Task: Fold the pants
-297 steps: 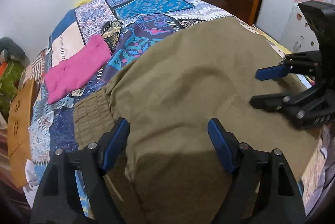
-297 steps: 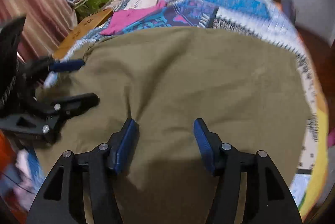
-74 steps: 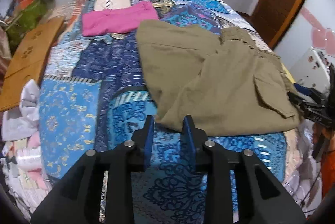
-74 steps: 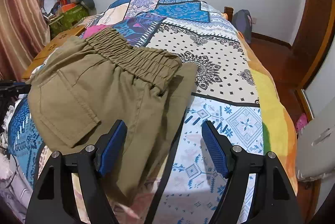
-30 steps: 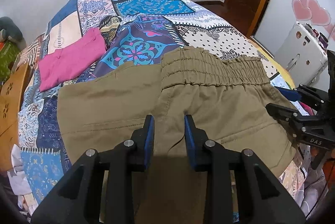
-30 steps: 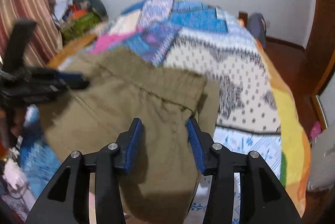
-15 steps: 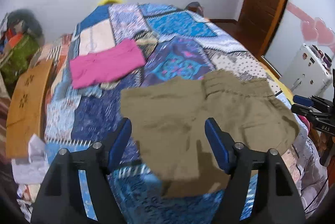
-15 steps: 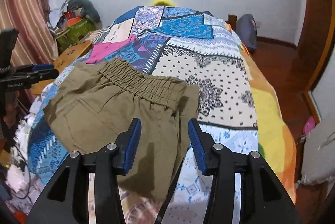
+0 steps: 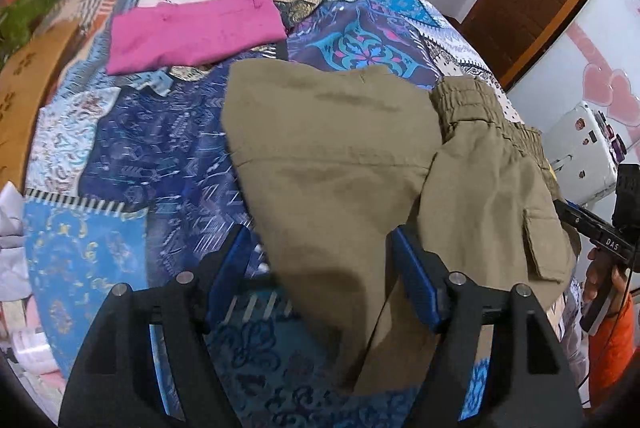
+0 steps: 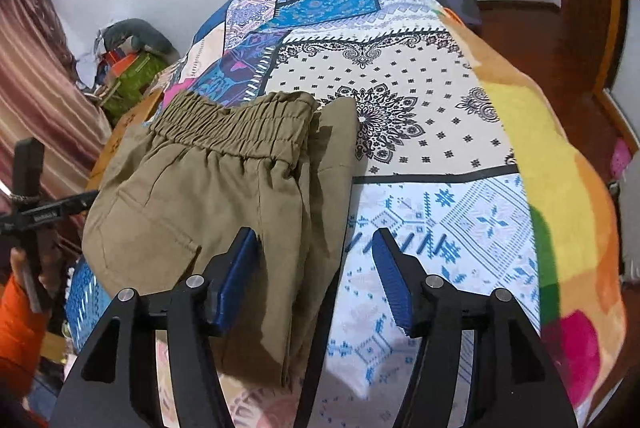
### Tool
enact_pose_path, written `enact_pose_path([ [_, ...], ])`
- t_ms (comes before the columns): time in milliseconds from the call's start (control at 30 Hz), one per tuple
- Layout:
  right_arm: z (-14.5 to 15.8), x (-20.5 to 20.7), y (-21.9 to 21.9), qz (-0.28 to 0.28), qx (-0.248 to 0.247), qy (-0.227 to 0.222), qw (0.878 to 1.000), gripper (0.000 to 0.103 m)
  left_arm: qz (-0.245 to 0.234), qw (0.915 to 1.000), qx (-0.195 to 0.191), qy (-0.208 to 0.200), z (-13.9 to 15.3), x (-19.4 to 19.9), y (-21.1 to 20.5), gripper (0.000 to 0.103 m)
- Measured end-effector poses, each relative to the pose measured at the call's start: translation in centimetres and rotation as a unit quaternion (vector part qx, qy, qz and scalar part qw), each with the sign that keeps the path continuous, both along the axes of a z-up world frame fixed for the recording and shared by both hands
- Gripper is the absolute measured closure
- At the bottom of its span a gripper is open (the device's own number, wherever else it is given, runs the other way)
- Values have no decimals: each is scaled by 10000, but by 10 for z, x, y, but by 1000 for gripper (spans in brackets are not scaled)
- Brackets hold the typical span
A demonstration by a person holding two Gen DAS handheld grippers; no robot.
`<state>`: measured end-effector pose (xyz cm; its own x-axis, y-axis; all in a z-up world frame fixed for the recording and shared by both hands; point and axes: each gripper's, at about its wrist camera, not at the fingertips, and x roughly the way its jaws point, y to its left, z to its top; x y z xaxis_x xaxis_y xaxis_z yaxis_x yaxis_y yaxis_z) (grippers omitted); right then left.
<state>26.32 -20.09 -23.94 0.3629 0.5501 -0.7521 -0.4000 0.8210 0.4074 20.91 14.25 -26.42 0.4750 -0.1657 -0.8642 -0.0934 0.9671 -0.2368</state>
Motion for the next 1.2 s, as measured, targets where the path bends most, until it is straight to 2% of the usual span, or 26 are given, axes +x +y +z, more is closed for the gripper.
enact_pose_path([
  [233,-9,18,10,73,387,286,9988,45,-18,9992,-387,-97,0,18,0,27],
  [333,-9,18,11,151,490,351,9981,44,-156,9990,-412,-102,1,17,-1,28],
  [500,-7,17,9,280,537,400,9974,48,-382,9973,-606,-132,7,10,-4,41],
  [567,-7,17,11,344,536,415,9971,51,-522,9961,-696,-169,9,9,-6,43],
  [700,-10,18,15,492,448,455,9967,51,-614,9965,-541,-164,4,14,-12,43],
  [733,-11,19,16,502,457,439,9967,51,-581,9970,-477,-199,4,16,-13,44],
  [767,-12,20,17,508,459,383,9969,52,-545,9976,-357,-228,4,18,-15,55],
  [800,-11,20,18,481,408,246,9977,63,-540,9982,-94,-231,6,19,-19,65],
  [833,-11,19,18,383,345,104,9986,69,-547,9981,119,-253,8,20,-23,70],
  [900,-7,18,22,323,238,-111,9991,76,-597,9965,500,-312,13,19,-32,84],
  [933,-3,17,24,341,167,-216,9990,82,-623,9953,662,-333,14,18,-35,86],
  [967,1,17,25,364,87,-337,9987,84,-673,9923,969,-391,17,16,-43,90],
  [1067,13,15,30,473,-124,-611,9969,89,-769,9858,1398,-527,27,12,-53,97],
  [1200,33,11,35,596,-372,-1032,9922,91,-764,9807,1606,-813,49,6,-60,99],
])
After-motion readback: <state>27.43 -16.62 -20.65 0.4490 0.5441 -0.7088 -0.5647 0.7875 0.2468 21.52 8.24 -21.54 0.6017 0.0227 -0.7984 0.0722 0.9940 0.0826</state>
